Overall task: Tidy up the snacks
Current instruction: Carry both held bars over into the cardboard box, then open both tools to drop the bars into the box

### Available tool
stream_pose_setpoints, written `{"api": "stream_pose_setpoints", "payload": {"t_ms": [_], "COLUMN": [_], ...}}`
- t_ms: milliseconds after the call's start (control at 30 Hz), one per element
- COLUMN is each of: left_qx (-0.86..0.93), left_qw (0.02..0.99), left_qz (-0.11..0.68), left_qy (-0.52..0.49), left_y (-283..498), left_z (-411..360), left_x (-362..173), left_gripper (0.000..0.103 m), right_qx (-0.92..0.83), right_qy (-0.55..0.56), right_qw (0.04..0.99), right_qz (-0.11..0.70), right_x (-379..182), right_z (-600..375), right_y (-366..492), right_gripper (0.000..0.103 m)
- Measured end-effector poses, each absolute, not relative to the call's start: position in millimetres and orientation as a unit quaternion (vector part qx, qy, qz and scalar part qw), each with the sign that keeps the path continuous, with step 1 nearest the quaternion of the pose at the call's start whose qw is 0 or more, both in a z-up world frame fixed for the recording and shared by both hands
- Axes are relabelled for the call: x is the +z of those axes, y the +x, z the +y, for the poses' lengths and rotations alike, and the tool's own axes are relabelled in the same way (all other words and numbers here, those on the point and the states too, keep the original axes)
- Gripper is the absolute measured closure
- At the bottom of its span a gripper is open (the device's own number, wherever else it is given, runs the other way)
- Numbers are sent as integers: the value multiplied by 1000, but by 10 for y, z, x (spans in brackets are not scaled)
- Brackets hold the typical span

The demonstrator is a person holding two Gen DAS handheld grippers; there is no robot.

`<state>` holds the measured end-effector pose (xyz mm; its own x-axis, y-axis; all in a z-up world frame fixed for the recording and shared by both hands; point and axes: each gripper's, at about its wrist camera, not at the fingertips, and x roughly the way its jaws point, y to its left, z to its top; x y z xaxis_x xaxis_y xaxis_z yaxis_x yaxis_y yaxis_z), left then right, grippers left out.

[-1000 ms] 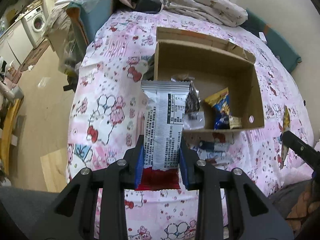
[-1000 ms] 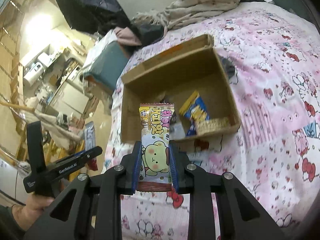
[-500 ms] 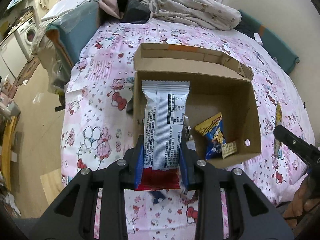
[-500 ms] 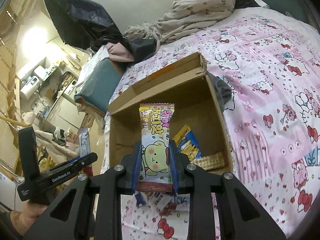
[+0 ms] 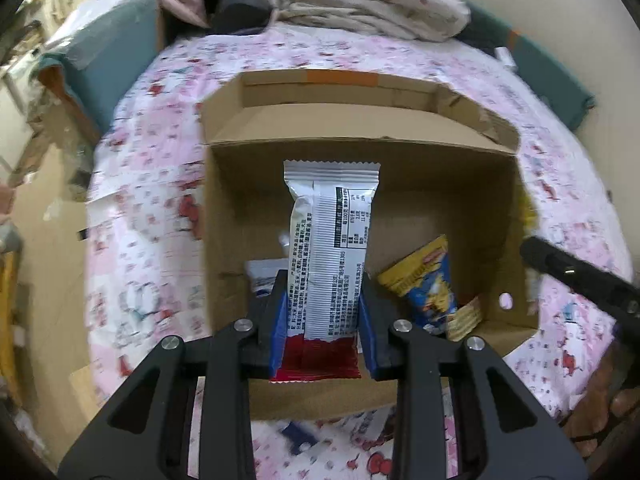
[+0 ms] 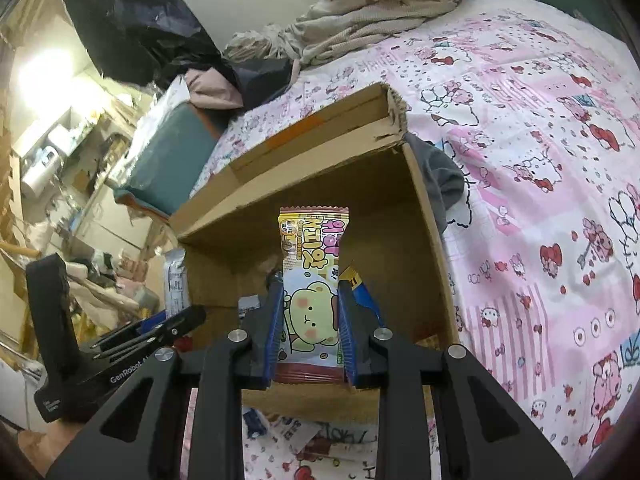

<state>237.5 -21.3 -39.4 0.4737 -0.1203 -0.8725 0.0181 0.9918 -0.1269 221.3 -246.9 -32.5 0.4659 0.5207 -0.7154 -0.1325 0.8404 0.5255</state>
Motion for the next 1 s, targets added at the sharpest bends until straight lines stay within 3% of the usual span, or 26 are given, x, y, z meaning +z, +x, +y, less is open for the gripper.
{"api": "stream_pose_setpoints", "payload": {"t_ms": [1000], "left_qx": [-41], "left_qw": [852], "left_qz": [521], "left_qy": [-35], "left_y": [2393], "left_z": [-294], "left_x": [-603], "left_gripper": [75], "right_qx": [202], "right_qy": [185], "right_qw": [798], "right_qz": [537], "right_x": [-657], "right_z": [-2258], "right_y": [2261], "right_gripper": [73]}}
